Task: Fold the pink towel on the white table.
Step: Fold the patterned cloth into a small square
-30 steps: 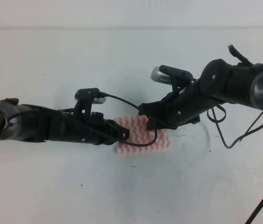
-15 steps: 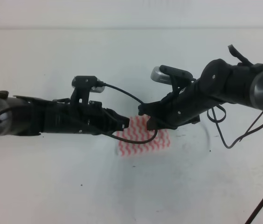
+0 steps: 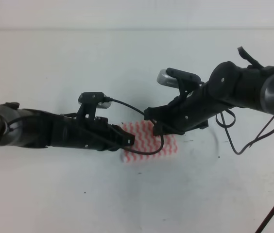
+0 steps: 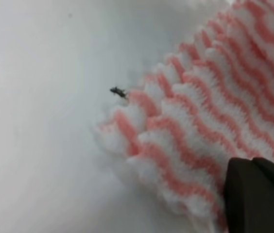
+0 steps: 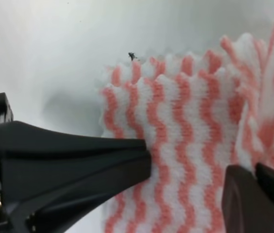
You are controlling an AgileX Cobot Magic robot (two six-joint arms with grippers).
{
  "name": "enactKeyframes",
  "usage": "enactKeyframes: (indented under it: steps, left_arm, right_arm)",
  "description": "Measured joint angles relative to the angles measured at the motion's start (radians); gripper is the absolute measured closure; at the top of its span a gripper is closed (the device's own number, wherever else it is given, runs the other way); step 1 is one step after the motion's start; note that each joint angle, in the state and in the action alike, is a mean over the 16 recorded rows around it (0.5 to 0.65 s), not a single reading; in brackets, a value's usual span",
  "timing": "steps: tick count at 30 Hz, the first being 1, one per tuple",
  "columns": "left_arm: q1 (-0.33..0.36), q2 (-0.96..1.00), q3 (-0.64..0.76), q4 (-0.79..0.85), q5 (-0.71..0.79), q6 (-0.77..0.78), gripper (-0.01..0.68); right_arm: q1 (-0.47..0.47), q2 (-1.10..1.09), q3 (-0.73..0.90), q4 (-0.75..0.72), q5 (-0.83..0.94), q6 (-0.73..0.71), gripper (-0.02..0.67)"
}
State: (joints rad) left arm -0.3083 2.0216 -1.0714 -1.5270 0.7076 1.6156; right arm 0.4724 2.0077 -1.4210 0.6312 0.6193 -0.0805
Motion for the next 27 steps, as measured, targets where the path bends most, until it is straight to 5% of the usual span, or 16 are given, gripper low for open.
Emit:
enactKeyframes:
  steps: [27]
  left_arm:
    - [0.000, 0.002, -0.003, 0.025, -0.018, -0.030, 0.679]
  right_arm:
    - [0.056, 0.014, -0.078, 0.021, 0.043, -0.004, 0.665]
